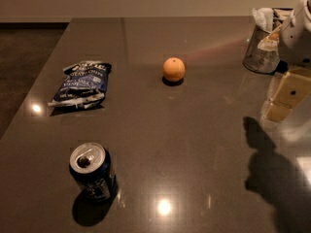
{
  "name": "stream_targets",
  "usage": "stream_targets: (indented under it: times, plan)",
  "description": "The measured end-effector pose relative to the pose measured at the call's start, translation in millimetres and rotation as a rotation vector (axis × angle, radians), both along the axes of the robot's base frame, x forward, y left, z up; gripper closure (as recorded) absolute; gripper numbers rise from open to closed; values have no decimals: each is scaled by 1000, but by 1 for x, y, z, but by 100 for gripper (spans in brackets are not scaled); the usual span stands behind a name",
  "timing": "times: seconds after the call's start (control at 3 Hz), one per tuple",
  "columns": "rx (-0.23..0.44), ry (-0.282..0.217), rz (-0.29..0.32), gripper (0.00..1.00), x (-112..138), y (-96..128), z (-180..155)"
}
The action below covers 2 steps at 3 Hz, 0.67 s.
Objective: Move orange near pepsi can
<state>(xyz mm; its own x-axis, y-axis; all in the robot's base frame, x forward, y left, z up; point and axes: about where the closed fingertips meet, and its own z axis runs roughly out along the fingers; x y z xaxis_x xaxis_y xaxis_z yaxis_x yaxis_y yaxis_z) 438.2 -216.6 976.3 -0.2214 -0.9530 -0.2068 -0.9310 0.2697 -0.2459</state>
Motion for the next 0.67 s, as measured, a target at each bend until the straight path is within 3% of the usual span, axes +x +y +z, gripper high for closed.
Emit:
stream_targets:
  times: [0.67]
  plan:
    - [20, -11, -14, 0, 8, 8, -2]
